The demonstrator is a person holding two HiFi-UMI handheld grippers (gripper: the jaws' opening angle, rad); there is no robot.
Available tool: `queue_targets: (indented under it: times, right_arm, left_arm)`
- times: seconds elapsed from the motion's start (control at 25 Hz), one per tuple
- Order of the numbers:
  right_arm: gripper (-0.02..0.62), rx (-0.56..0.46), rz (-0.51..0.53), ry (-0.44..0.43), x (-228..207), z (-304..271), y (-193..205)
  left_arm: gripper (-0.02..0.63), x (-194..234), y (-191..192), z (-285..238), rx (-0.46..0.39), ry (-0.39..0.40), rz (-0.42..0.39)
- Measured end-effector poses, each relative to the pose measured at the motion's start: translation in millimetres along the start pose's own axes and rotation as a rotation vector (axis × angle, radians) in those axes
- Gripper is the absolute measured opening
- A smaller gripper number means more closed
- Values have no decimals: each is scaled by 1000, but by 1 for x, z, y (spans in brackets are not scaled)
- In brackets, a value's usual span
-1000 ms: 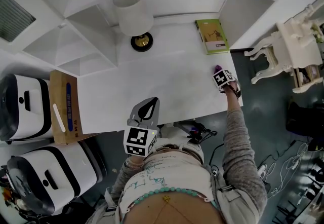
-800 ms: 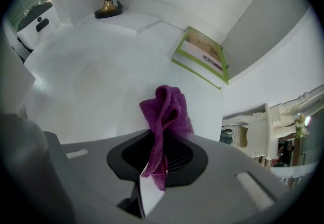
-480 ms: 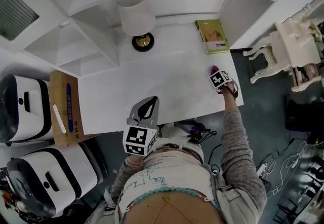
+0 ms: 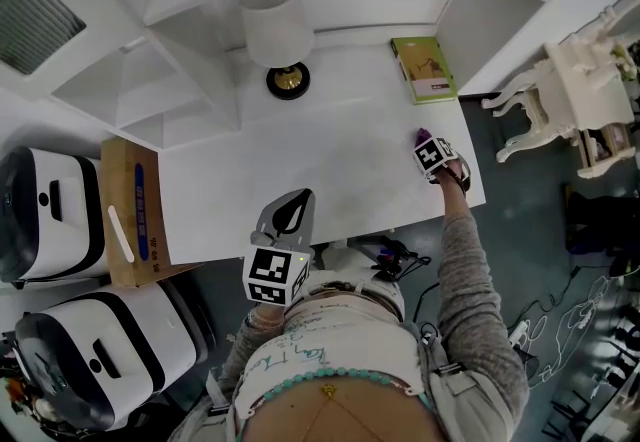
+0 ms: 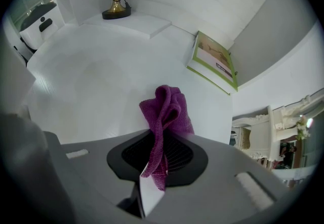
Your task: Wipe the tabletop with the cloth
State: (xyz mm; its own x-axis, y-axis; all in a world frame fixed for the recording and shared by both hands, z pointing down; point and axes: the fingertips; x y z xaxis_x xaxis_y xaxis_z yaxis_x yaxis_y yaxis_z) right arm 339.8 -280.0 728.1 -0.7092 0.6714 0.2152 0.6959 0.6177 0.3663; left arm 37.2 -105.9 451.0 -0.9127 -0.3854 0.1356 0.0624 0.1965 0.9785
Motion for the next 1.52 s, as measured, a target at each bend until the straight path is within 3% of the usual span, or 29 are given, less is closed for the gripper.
queue_targets:
  times: [1.52]
  right_arm:
    - [81,-9,-9,-38,79,8,-34]
  left_arm:
    - [2,36,-1,38,6,52,-5]
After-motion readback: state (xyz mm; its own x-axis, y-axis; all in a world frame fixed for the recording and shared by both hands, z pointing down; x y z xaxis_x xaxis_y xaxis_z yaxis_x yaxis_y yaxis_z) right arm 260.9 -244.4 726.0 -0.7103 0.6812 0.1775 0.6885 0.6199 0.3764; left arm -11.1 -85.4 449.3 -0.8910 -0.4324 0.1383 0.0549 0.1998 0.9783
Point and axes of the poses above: the fingertips, and each gripper's own axes: z backward along the fingers, x to its left, y out of its underside, and after that the axes turned 14 degrees about -x, right-handed
